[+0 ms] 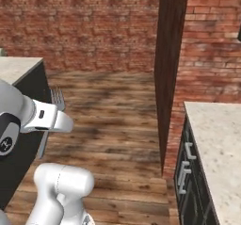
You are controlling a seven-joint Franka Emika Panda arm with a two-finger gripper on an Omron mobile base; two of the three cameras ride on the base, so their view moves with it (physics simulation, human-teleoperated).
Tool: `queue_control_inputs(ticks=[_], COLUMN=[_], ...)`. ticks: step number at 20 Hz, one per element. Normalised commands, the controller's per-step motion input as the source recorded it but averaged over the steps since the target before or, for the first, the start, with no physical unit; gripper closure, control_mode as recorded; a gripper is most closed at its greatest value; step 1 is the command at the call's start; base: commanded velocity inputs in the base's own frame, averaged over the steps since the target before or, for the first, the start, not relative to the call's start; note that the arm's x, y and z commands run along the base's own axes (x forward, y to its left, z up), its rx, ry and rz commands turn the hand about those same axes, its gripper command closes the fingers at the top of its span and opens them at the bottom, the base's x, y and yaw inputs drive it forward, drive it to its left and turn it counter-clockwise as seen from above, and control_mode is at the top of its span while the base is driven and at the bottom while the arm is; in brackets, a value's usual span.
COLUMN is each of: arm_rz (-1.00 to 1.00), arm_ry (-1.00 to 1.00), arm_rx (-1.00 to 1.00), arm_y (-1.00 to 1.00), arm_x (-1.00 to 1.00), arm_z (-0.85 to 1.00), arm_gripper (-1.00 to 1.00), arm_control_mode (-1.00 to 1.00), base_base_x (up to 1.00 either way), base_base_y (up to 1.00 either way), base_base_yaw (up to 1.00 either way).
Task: Take the fork and place it on the left side of the plate. Then take the spoon and place it on the right side of the plate. Make sure they're directly next to the plate.
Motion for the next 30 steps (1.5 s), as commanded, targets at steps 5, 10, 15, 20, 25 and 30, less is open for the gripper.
queue_control_inputs(ticks=[5,10,15,20,25,30], arm_rz=[0.00,0.00,0.00,0.00,0.00,0.00], arm_ry=[0.00,0.00,0.00,0.00,0.00,0.00], arm_rx=[0.00,0.00,0.00,0.00,0.00,0.00], arm_y=[0.00,0.00,0.00,0.00,0.00,0.00], arm_x=[0.00,0.00,0.00,0.00,0.00,0.00], arm_z=[0.00,0.00,0.00,0.00,0.00,0.00], arm_gripper=[1.00,1.00,1.00,1.00,1.00,1.00], arm_control_mode=[1.00,1.00,1.00,1.00,1.00,1.00], base_base_x=[0.02,0.26,0.57,0.88,1.00,1.00], base_base_y=[-0.01,-0.12,-0.23,-0.28,-0.39,-0.41], base_base_yaw=[0.47,0.32,0.26,0.22,0.22,0.21])
